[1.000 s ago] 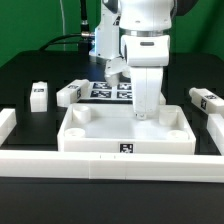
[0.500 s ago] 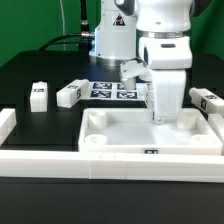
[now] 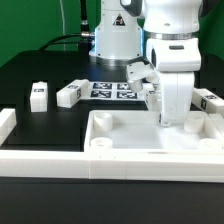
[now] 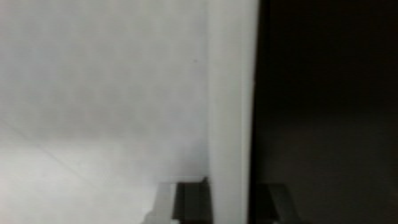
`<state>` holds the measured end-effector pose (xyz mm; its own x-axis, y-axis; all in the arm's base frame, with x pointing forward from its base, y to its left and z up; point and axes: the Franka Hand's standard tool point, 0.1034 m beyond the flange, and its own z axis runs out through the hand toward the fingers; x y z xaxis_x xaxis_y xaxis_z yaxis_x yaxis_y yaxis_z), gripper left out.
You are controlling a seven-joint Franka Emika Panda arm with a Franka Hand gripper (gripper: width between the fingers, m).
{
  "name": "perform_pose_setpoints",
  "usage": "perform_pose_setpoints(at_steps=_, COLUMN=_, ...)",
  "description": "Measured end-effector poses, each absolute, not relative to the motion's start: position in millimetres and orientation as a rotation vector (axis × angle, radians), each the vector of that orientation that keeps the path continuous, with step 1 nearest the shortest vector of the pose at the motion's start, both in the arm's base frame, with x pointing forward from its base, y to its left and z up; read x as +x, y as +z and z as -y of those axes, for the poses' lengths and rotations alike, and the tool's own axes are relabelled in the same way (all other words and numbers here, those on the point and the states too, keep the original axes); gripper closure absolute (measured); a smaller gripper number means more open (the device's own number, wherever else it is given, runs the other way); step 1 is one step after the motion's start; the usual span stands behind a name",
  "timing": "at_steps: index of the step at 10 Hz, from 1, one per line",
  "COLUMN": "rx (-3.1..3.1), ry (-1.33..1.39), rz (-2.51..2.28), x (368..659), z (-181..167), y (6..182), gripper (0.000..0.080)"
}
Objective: Assemble desk
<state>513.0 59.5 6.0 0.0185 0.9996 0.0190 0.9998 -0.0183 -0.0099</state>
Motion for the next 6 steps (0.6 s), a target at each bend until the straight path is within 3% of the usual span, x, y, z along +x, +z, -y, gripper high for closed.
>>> perform_pose_setpoints(at_steps=6, rx=-2.26, ry=0.026, rz=2.135, x=515.4, z=-60.3, y=6.5, gripper=0.0733)
